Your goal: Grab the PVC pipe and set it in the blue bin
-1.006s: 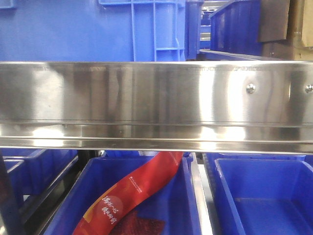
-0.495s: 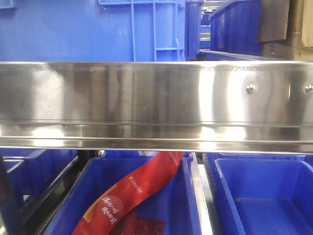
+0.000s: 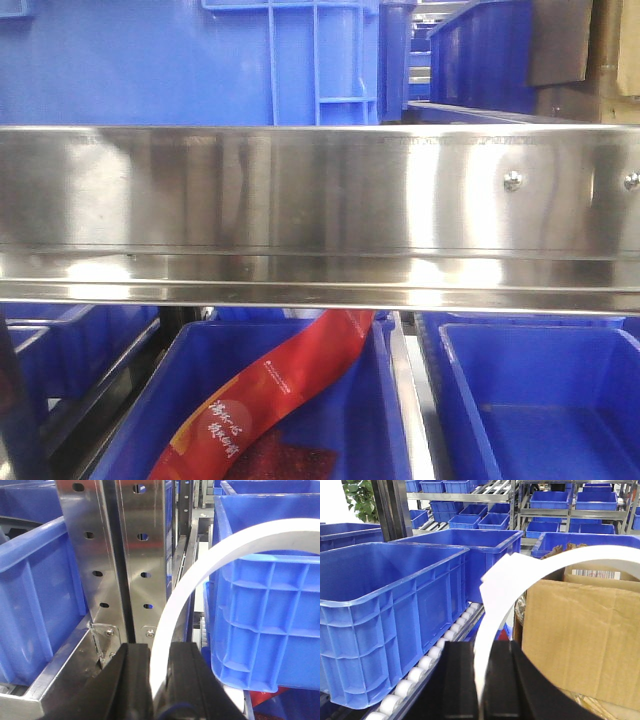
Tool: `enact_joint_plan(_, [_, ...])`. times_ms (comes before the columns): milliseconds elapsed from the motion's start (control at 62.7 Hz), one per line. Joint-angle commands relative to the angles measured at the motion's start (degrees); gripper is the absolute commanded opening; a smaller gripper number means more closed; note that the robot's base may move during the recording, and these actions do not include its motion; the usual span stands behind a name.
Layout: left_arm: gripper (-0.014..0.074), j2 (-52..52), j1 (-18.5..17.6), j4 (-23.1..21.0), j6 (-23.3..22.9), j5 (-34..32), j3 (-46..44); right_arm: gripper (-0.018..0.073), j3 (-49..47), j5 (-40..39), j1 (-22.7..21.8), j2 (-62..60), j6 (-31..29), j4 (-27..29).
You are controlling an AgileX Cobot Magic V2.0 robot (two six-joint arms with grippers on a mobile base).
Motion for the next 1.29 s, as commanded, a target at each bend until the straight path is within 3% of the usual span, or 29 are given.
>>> enact_joint_plan(0, [-0.0111,-0.2,-0.01,-0.23,-0.15,-1.66,-0.19,-0.0169,0.11,-0.73,-0.02,-0.28,-0.24,0.23])
enact_joint_plan(303, [-0.0111,-0.2,-0.01,-0.36,-0.15,-7.3,-0.54,-0.0169,0.0,-0.49,-0.02,-0.28,-0.24,0.61])
enact_joint_plan(415, [-0.0111,-0.2,-0.01,0.2,-0.12,-9.9,-2.35,-0.0169,-0.13,-2.6,-0.02,-0.18,-0.39,3.96])
enact_joint_plan(591, [-0.0111,0.75,-0.01,0.2,-0.12,-8.92,-5.82,-0.0169,-1.43,-3.03,-0.02,0.92,-7.5,12.91])
enact_joint_plan(766, [-0.0111,2.96,-0.01,0.08,-0.02,-8.81,-8.66,-0.0169,-4.62,-1.82,-0.02,5.08,-11.44,17.8])
enact_joint_plan(990, [-0.0111,6.9,-0.01,-0.37,-0.02,-10.21,-10.36,-0.0169,-10.04,0.08,0.07,12.37,-22.72,27.32])
enact_joint_plan(1165, [-0.0111,10.26,-0.26,-0.67,0.1,-10.62,-12.59,-0.0169,-14.53,0.3,5.06,18.65,-31.74,32.55])
enact_joint_plan(1277, [-0.0111,11.57,-2.61,-0.36,3.72,-10.62,-13.83,-0.0169,-16.86,-2.11,10.42,22.47,-32.8,32.72])
